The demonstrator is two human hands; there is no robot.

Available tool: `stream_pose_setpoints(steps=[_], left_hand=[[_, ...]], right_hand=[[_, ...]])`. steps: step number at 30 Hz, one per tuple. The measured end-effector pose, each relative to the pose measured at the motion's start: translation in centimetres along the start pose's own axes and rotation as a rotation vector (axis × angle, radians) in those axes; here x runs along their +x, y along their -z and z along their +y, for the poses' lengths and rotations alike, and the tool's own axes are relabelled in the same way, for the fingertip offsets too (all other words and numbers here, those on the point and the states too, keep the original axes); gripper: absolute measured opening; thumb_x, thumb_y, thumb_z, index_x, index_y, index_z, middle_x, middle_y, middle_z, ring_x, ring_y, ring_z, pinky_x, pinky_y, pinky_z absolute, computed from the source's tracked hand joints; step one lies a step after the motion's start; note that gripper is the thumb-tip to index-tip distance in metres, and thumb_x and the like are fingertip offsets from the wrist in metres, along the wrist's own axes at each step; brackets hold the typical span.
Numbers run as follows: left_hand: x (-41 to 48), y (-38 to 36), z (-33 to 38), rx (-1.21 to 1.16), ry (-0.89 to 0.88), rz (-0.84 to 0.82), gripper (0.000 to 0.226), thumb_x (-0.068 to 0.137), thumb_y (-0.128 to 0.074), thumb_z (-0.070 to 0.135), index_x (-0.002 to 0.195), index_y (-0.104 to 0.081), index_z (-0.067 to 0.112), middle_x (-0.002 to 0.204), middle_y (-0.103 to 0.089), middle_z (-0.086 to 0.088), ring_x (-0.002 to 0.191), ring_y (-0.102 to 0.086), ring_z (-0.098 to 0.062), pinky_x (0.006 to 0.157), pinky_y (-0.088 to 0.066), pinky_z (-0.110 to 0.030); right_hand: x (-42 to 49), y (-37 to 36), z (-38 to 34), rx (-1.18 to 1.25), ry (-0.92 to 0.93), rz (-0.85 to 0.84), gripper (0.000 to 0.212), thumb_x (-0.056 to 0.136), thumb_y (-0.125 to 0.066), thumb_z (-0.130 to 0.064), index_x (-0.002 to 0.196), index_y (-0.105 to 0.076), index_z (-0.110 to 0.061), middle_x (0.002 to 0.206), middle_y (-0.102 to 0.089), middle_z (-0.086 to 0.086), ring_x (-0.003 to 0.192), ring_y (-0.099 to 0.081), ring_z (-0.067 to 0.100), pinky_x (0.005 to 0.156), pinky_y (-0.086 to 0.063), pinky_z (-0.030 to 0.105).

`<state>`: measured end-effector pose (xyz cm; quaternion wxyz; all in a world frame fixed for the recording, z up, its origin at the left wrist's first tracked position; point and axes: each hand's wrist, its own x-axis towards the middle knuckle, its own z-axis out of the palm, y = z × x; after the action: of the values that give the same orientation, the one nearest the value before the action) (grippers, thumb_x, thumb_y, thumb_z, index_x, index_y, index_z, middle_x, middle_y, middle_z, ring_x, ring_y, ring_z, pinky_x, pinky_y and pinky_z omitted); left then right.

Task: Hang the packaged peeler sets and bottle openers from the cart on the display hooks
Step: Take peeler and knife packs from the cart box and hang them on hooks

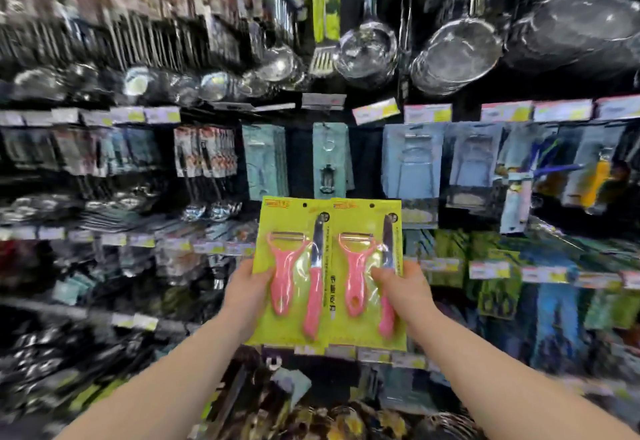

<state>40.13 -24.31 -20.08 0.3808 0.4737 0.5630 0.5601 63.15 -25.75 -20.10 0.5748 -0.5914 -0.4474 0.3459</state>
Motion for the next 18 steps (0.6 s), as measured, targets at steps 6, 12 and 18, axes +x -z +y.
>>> stream_pose_setpoints(steps=[6,12,18], left_hand=[[1.8,6.7,-0.6,-0.040,0.022,0.088,0.008,0.088,-0.058,0.013,0.087,-0.063,0.018,0.080,-0.069,-0.005,0.066,-0.063,-0.015,0.051,-0.045,-0.026],[4.1,9.4,-1.5,-0.051,0.041,0.122,0.012,0.089,-0.056,0.012,0.095,-0.065,0.007,0.082,-0.070,-0.008,0.065,-0.064,-0.017,0.051,-0.046,-0.027],[9.0,10.8,-1.4,-0.060,0.034,0.159,0.015,0.091,-0.056,0.014,0.103,-0.061,0.005,0.084,-0.067,-0.011,0.069,-0.062,-0.022,0.059,-0.048,-0.031]], right_hand=[[-0.8,-6.8,-1.4,-0.015,0.026,-0.135,0.040,0.084,-0.065,-0.019,0.119,-0.048,-0.012,0.112,-0.059,0.007,0.091,-0.059,0.019,0.073,-0.050,0.032],[1.1,-11.6,-1.7,-0.050,0.062,-0.182,0.055,0.085,-0.064,-0.022,0.133,-0.039,-0.009,0.120,-0.053,0.004,0.105,-0.053,0.023,0.088,-0.045,0.037],[5.5,-16.3,-1.6,-0.005,0.070,-0.233,0.029,0.084,-0.065,-0.019,0.102,-0.043,-0.014,0.090,-0.054,-0.004,0.080,-0.055,0.011,0.068,-0.047,0.030]])
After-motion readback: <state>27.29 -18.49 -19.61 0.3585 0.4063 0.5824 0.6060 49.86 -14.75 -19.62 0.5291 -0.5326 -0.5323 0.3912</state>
